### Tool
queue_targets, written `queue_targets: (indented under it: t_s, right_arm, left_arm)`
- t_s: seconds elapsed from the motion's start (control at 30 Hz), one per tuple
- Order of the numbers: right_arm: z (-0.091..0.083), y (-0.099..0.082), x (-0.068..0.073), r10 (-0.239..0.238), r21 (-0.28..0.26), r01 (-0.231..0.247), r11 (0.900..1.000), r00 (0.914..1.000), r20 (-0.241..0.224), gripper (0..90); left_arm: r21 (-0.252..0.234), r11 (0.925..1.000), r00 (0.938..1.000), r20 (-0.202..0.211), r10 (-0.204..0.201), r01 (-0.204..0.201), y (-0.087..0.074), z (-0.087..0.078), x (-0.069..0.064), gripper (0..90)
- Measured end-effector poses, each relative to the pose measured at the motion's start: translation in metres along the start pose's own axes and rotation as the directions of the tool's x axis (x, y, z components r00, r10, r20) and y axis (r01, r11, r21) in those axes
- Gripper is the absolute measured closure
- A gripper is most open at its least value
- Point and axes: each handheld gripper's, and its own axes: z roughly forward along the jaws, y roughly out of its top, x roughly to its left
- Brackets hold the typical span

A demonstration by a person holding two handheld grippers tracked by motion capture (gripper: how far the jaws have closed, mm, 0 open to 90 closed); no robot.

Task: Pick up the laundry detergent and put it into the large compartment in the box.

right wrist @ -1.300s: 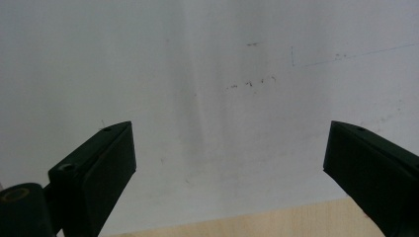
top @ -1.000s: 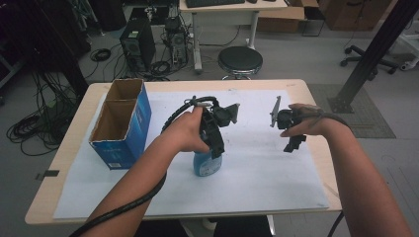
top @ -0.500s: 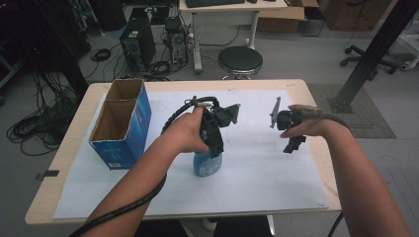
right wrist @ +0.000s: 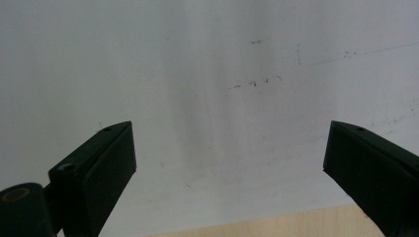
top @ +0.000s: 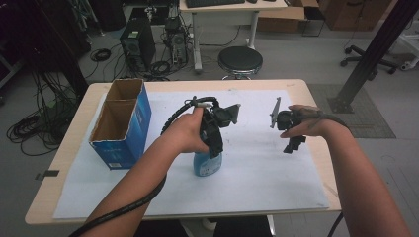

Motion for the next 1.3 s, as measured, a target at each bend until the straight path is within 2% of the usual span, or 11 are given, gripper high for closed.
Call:
queue_targets:
  t_s: [0.47, 0.6, 0.8, 1.3]
  right_arm:
    - [0.0012, 0.0002, 0.0001, -0.001, 0.001, 0.001, 1.0000, 1.0000, 0.000, 5.8]
    - [0.0008, -0.0006, 0.0000, 0.000, -0.001, 0.000, 1.0000, 1.0000, 0.000, 5.8]
    - [0.0012, -0.0013, 0.0004, 0.003, -0.001, -0.003, 1.0000, 1.0000, -0.001, 5.8]
    - [0.0004, -0.0029, 0.0014, 0.006, -0.006, -0.006, 1.0000, 1.0000, 0.001, 5.9]
  left_arm:
    - [0.012, 0.9998, 0.9999, -0.001, -0.015, 0.015, 0.0023, 0.0005, -0.0017, 35.8]
    - [0.009, 0.9998, 0.9998, -0.003, -0.019, 0.019, 0.0018, 0.0012, -0.0015, 36.4]
    - [0.013, 0.9999, 0.9999, -0.017, -0.003, 0.003, 0.0021, 0.0011, -0.0027, 37.2]
    - [0.019, 0.9997, 0.9998, -0.014, 0.018, -0.017, 0.0018, 0.0009, -0.0026, 37.6]
